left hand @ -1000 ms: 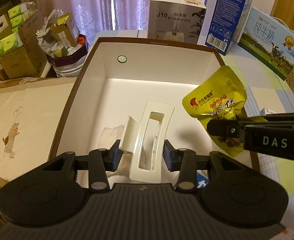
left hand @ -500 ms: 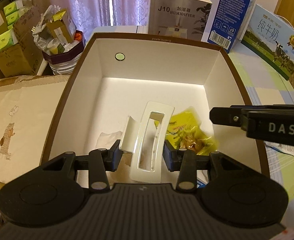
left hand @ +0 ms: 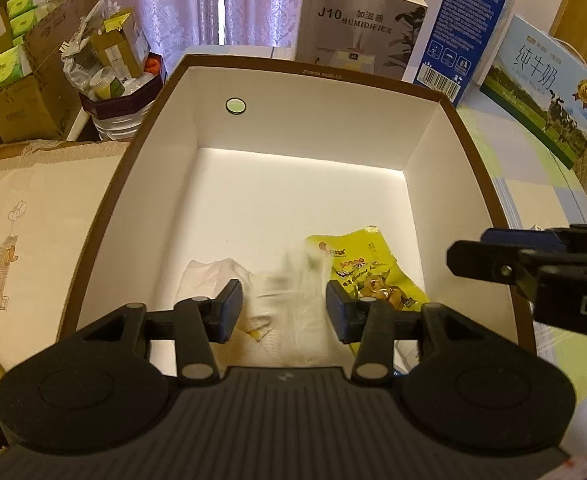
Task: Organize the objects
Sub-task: 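Open the left tool to drop the clip while the right tool drops the pouch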
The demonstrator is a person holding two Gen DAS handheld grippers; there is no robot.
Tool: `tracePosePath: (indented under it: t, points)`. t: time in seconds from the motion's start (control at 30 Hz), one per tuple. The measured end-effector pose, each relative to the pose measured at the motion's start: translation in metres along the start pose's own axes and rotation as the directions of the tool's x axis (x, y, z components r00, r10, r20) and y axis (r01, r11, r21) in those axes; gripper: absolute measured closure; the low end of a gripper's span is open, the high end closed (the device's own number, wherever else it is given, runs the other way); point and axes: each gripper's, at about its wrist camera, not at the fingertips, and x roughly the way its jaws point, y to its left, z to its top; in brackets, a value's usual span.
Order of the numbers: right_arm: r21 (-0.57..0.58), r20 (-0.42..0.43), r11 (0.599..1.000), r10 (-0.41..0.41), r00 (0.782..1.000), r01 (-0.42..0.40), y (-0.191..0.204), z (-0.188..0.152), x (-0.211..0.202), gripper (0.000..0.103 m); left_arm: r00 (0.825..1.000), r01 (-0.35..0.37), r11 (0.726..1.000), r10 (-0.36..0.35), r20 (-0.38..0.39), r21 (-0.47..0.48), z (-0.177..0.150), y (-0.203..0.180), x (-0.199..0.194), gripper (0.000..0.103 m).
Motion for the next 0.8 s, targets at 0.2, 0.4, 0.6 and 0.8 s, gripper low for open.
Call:
tracePosePath:
  t: [0.2, 0.4, 0.6, 0.8]
  points:
    - [-0.039, 0.005, 0.999, 0.013, 1.000, -0.012, 0.007, -0.010, -0.014, 0.063, 0.999, -0.033, 0.999, 0.033, 0.011, -0.006, -0.002, 0.006, -0.016, 0.036]
    - [-0.080, 0.008, 0.996, 0.025, 1.000, -0.024, 0.015, -0.021, -0.030, 0.055, 0.998, -0.054, 0.998, 0.054, 0.020, -0.016, -0.010, 0.013, -0.037, 0.025]
    - [-0.093, 0.003, 0.995, 0.033, 0.999, -0.033, 0.021, -0.031, -0.043, 0.051, 0.998, -0.057, 0.998, 0.058, 0.027, -0.023, -0.021, 0.015, -0.059, 0.019]
    - [-0.095, 0.004, 0.995, 0.037, 0.999, -0.037, 0.024, -0.042, -0.055, 0.049, 0.998, -0.053, 0.998, 0.054, 0.037, -0.028, -0.033, 0.014, -0.082, 0.014]
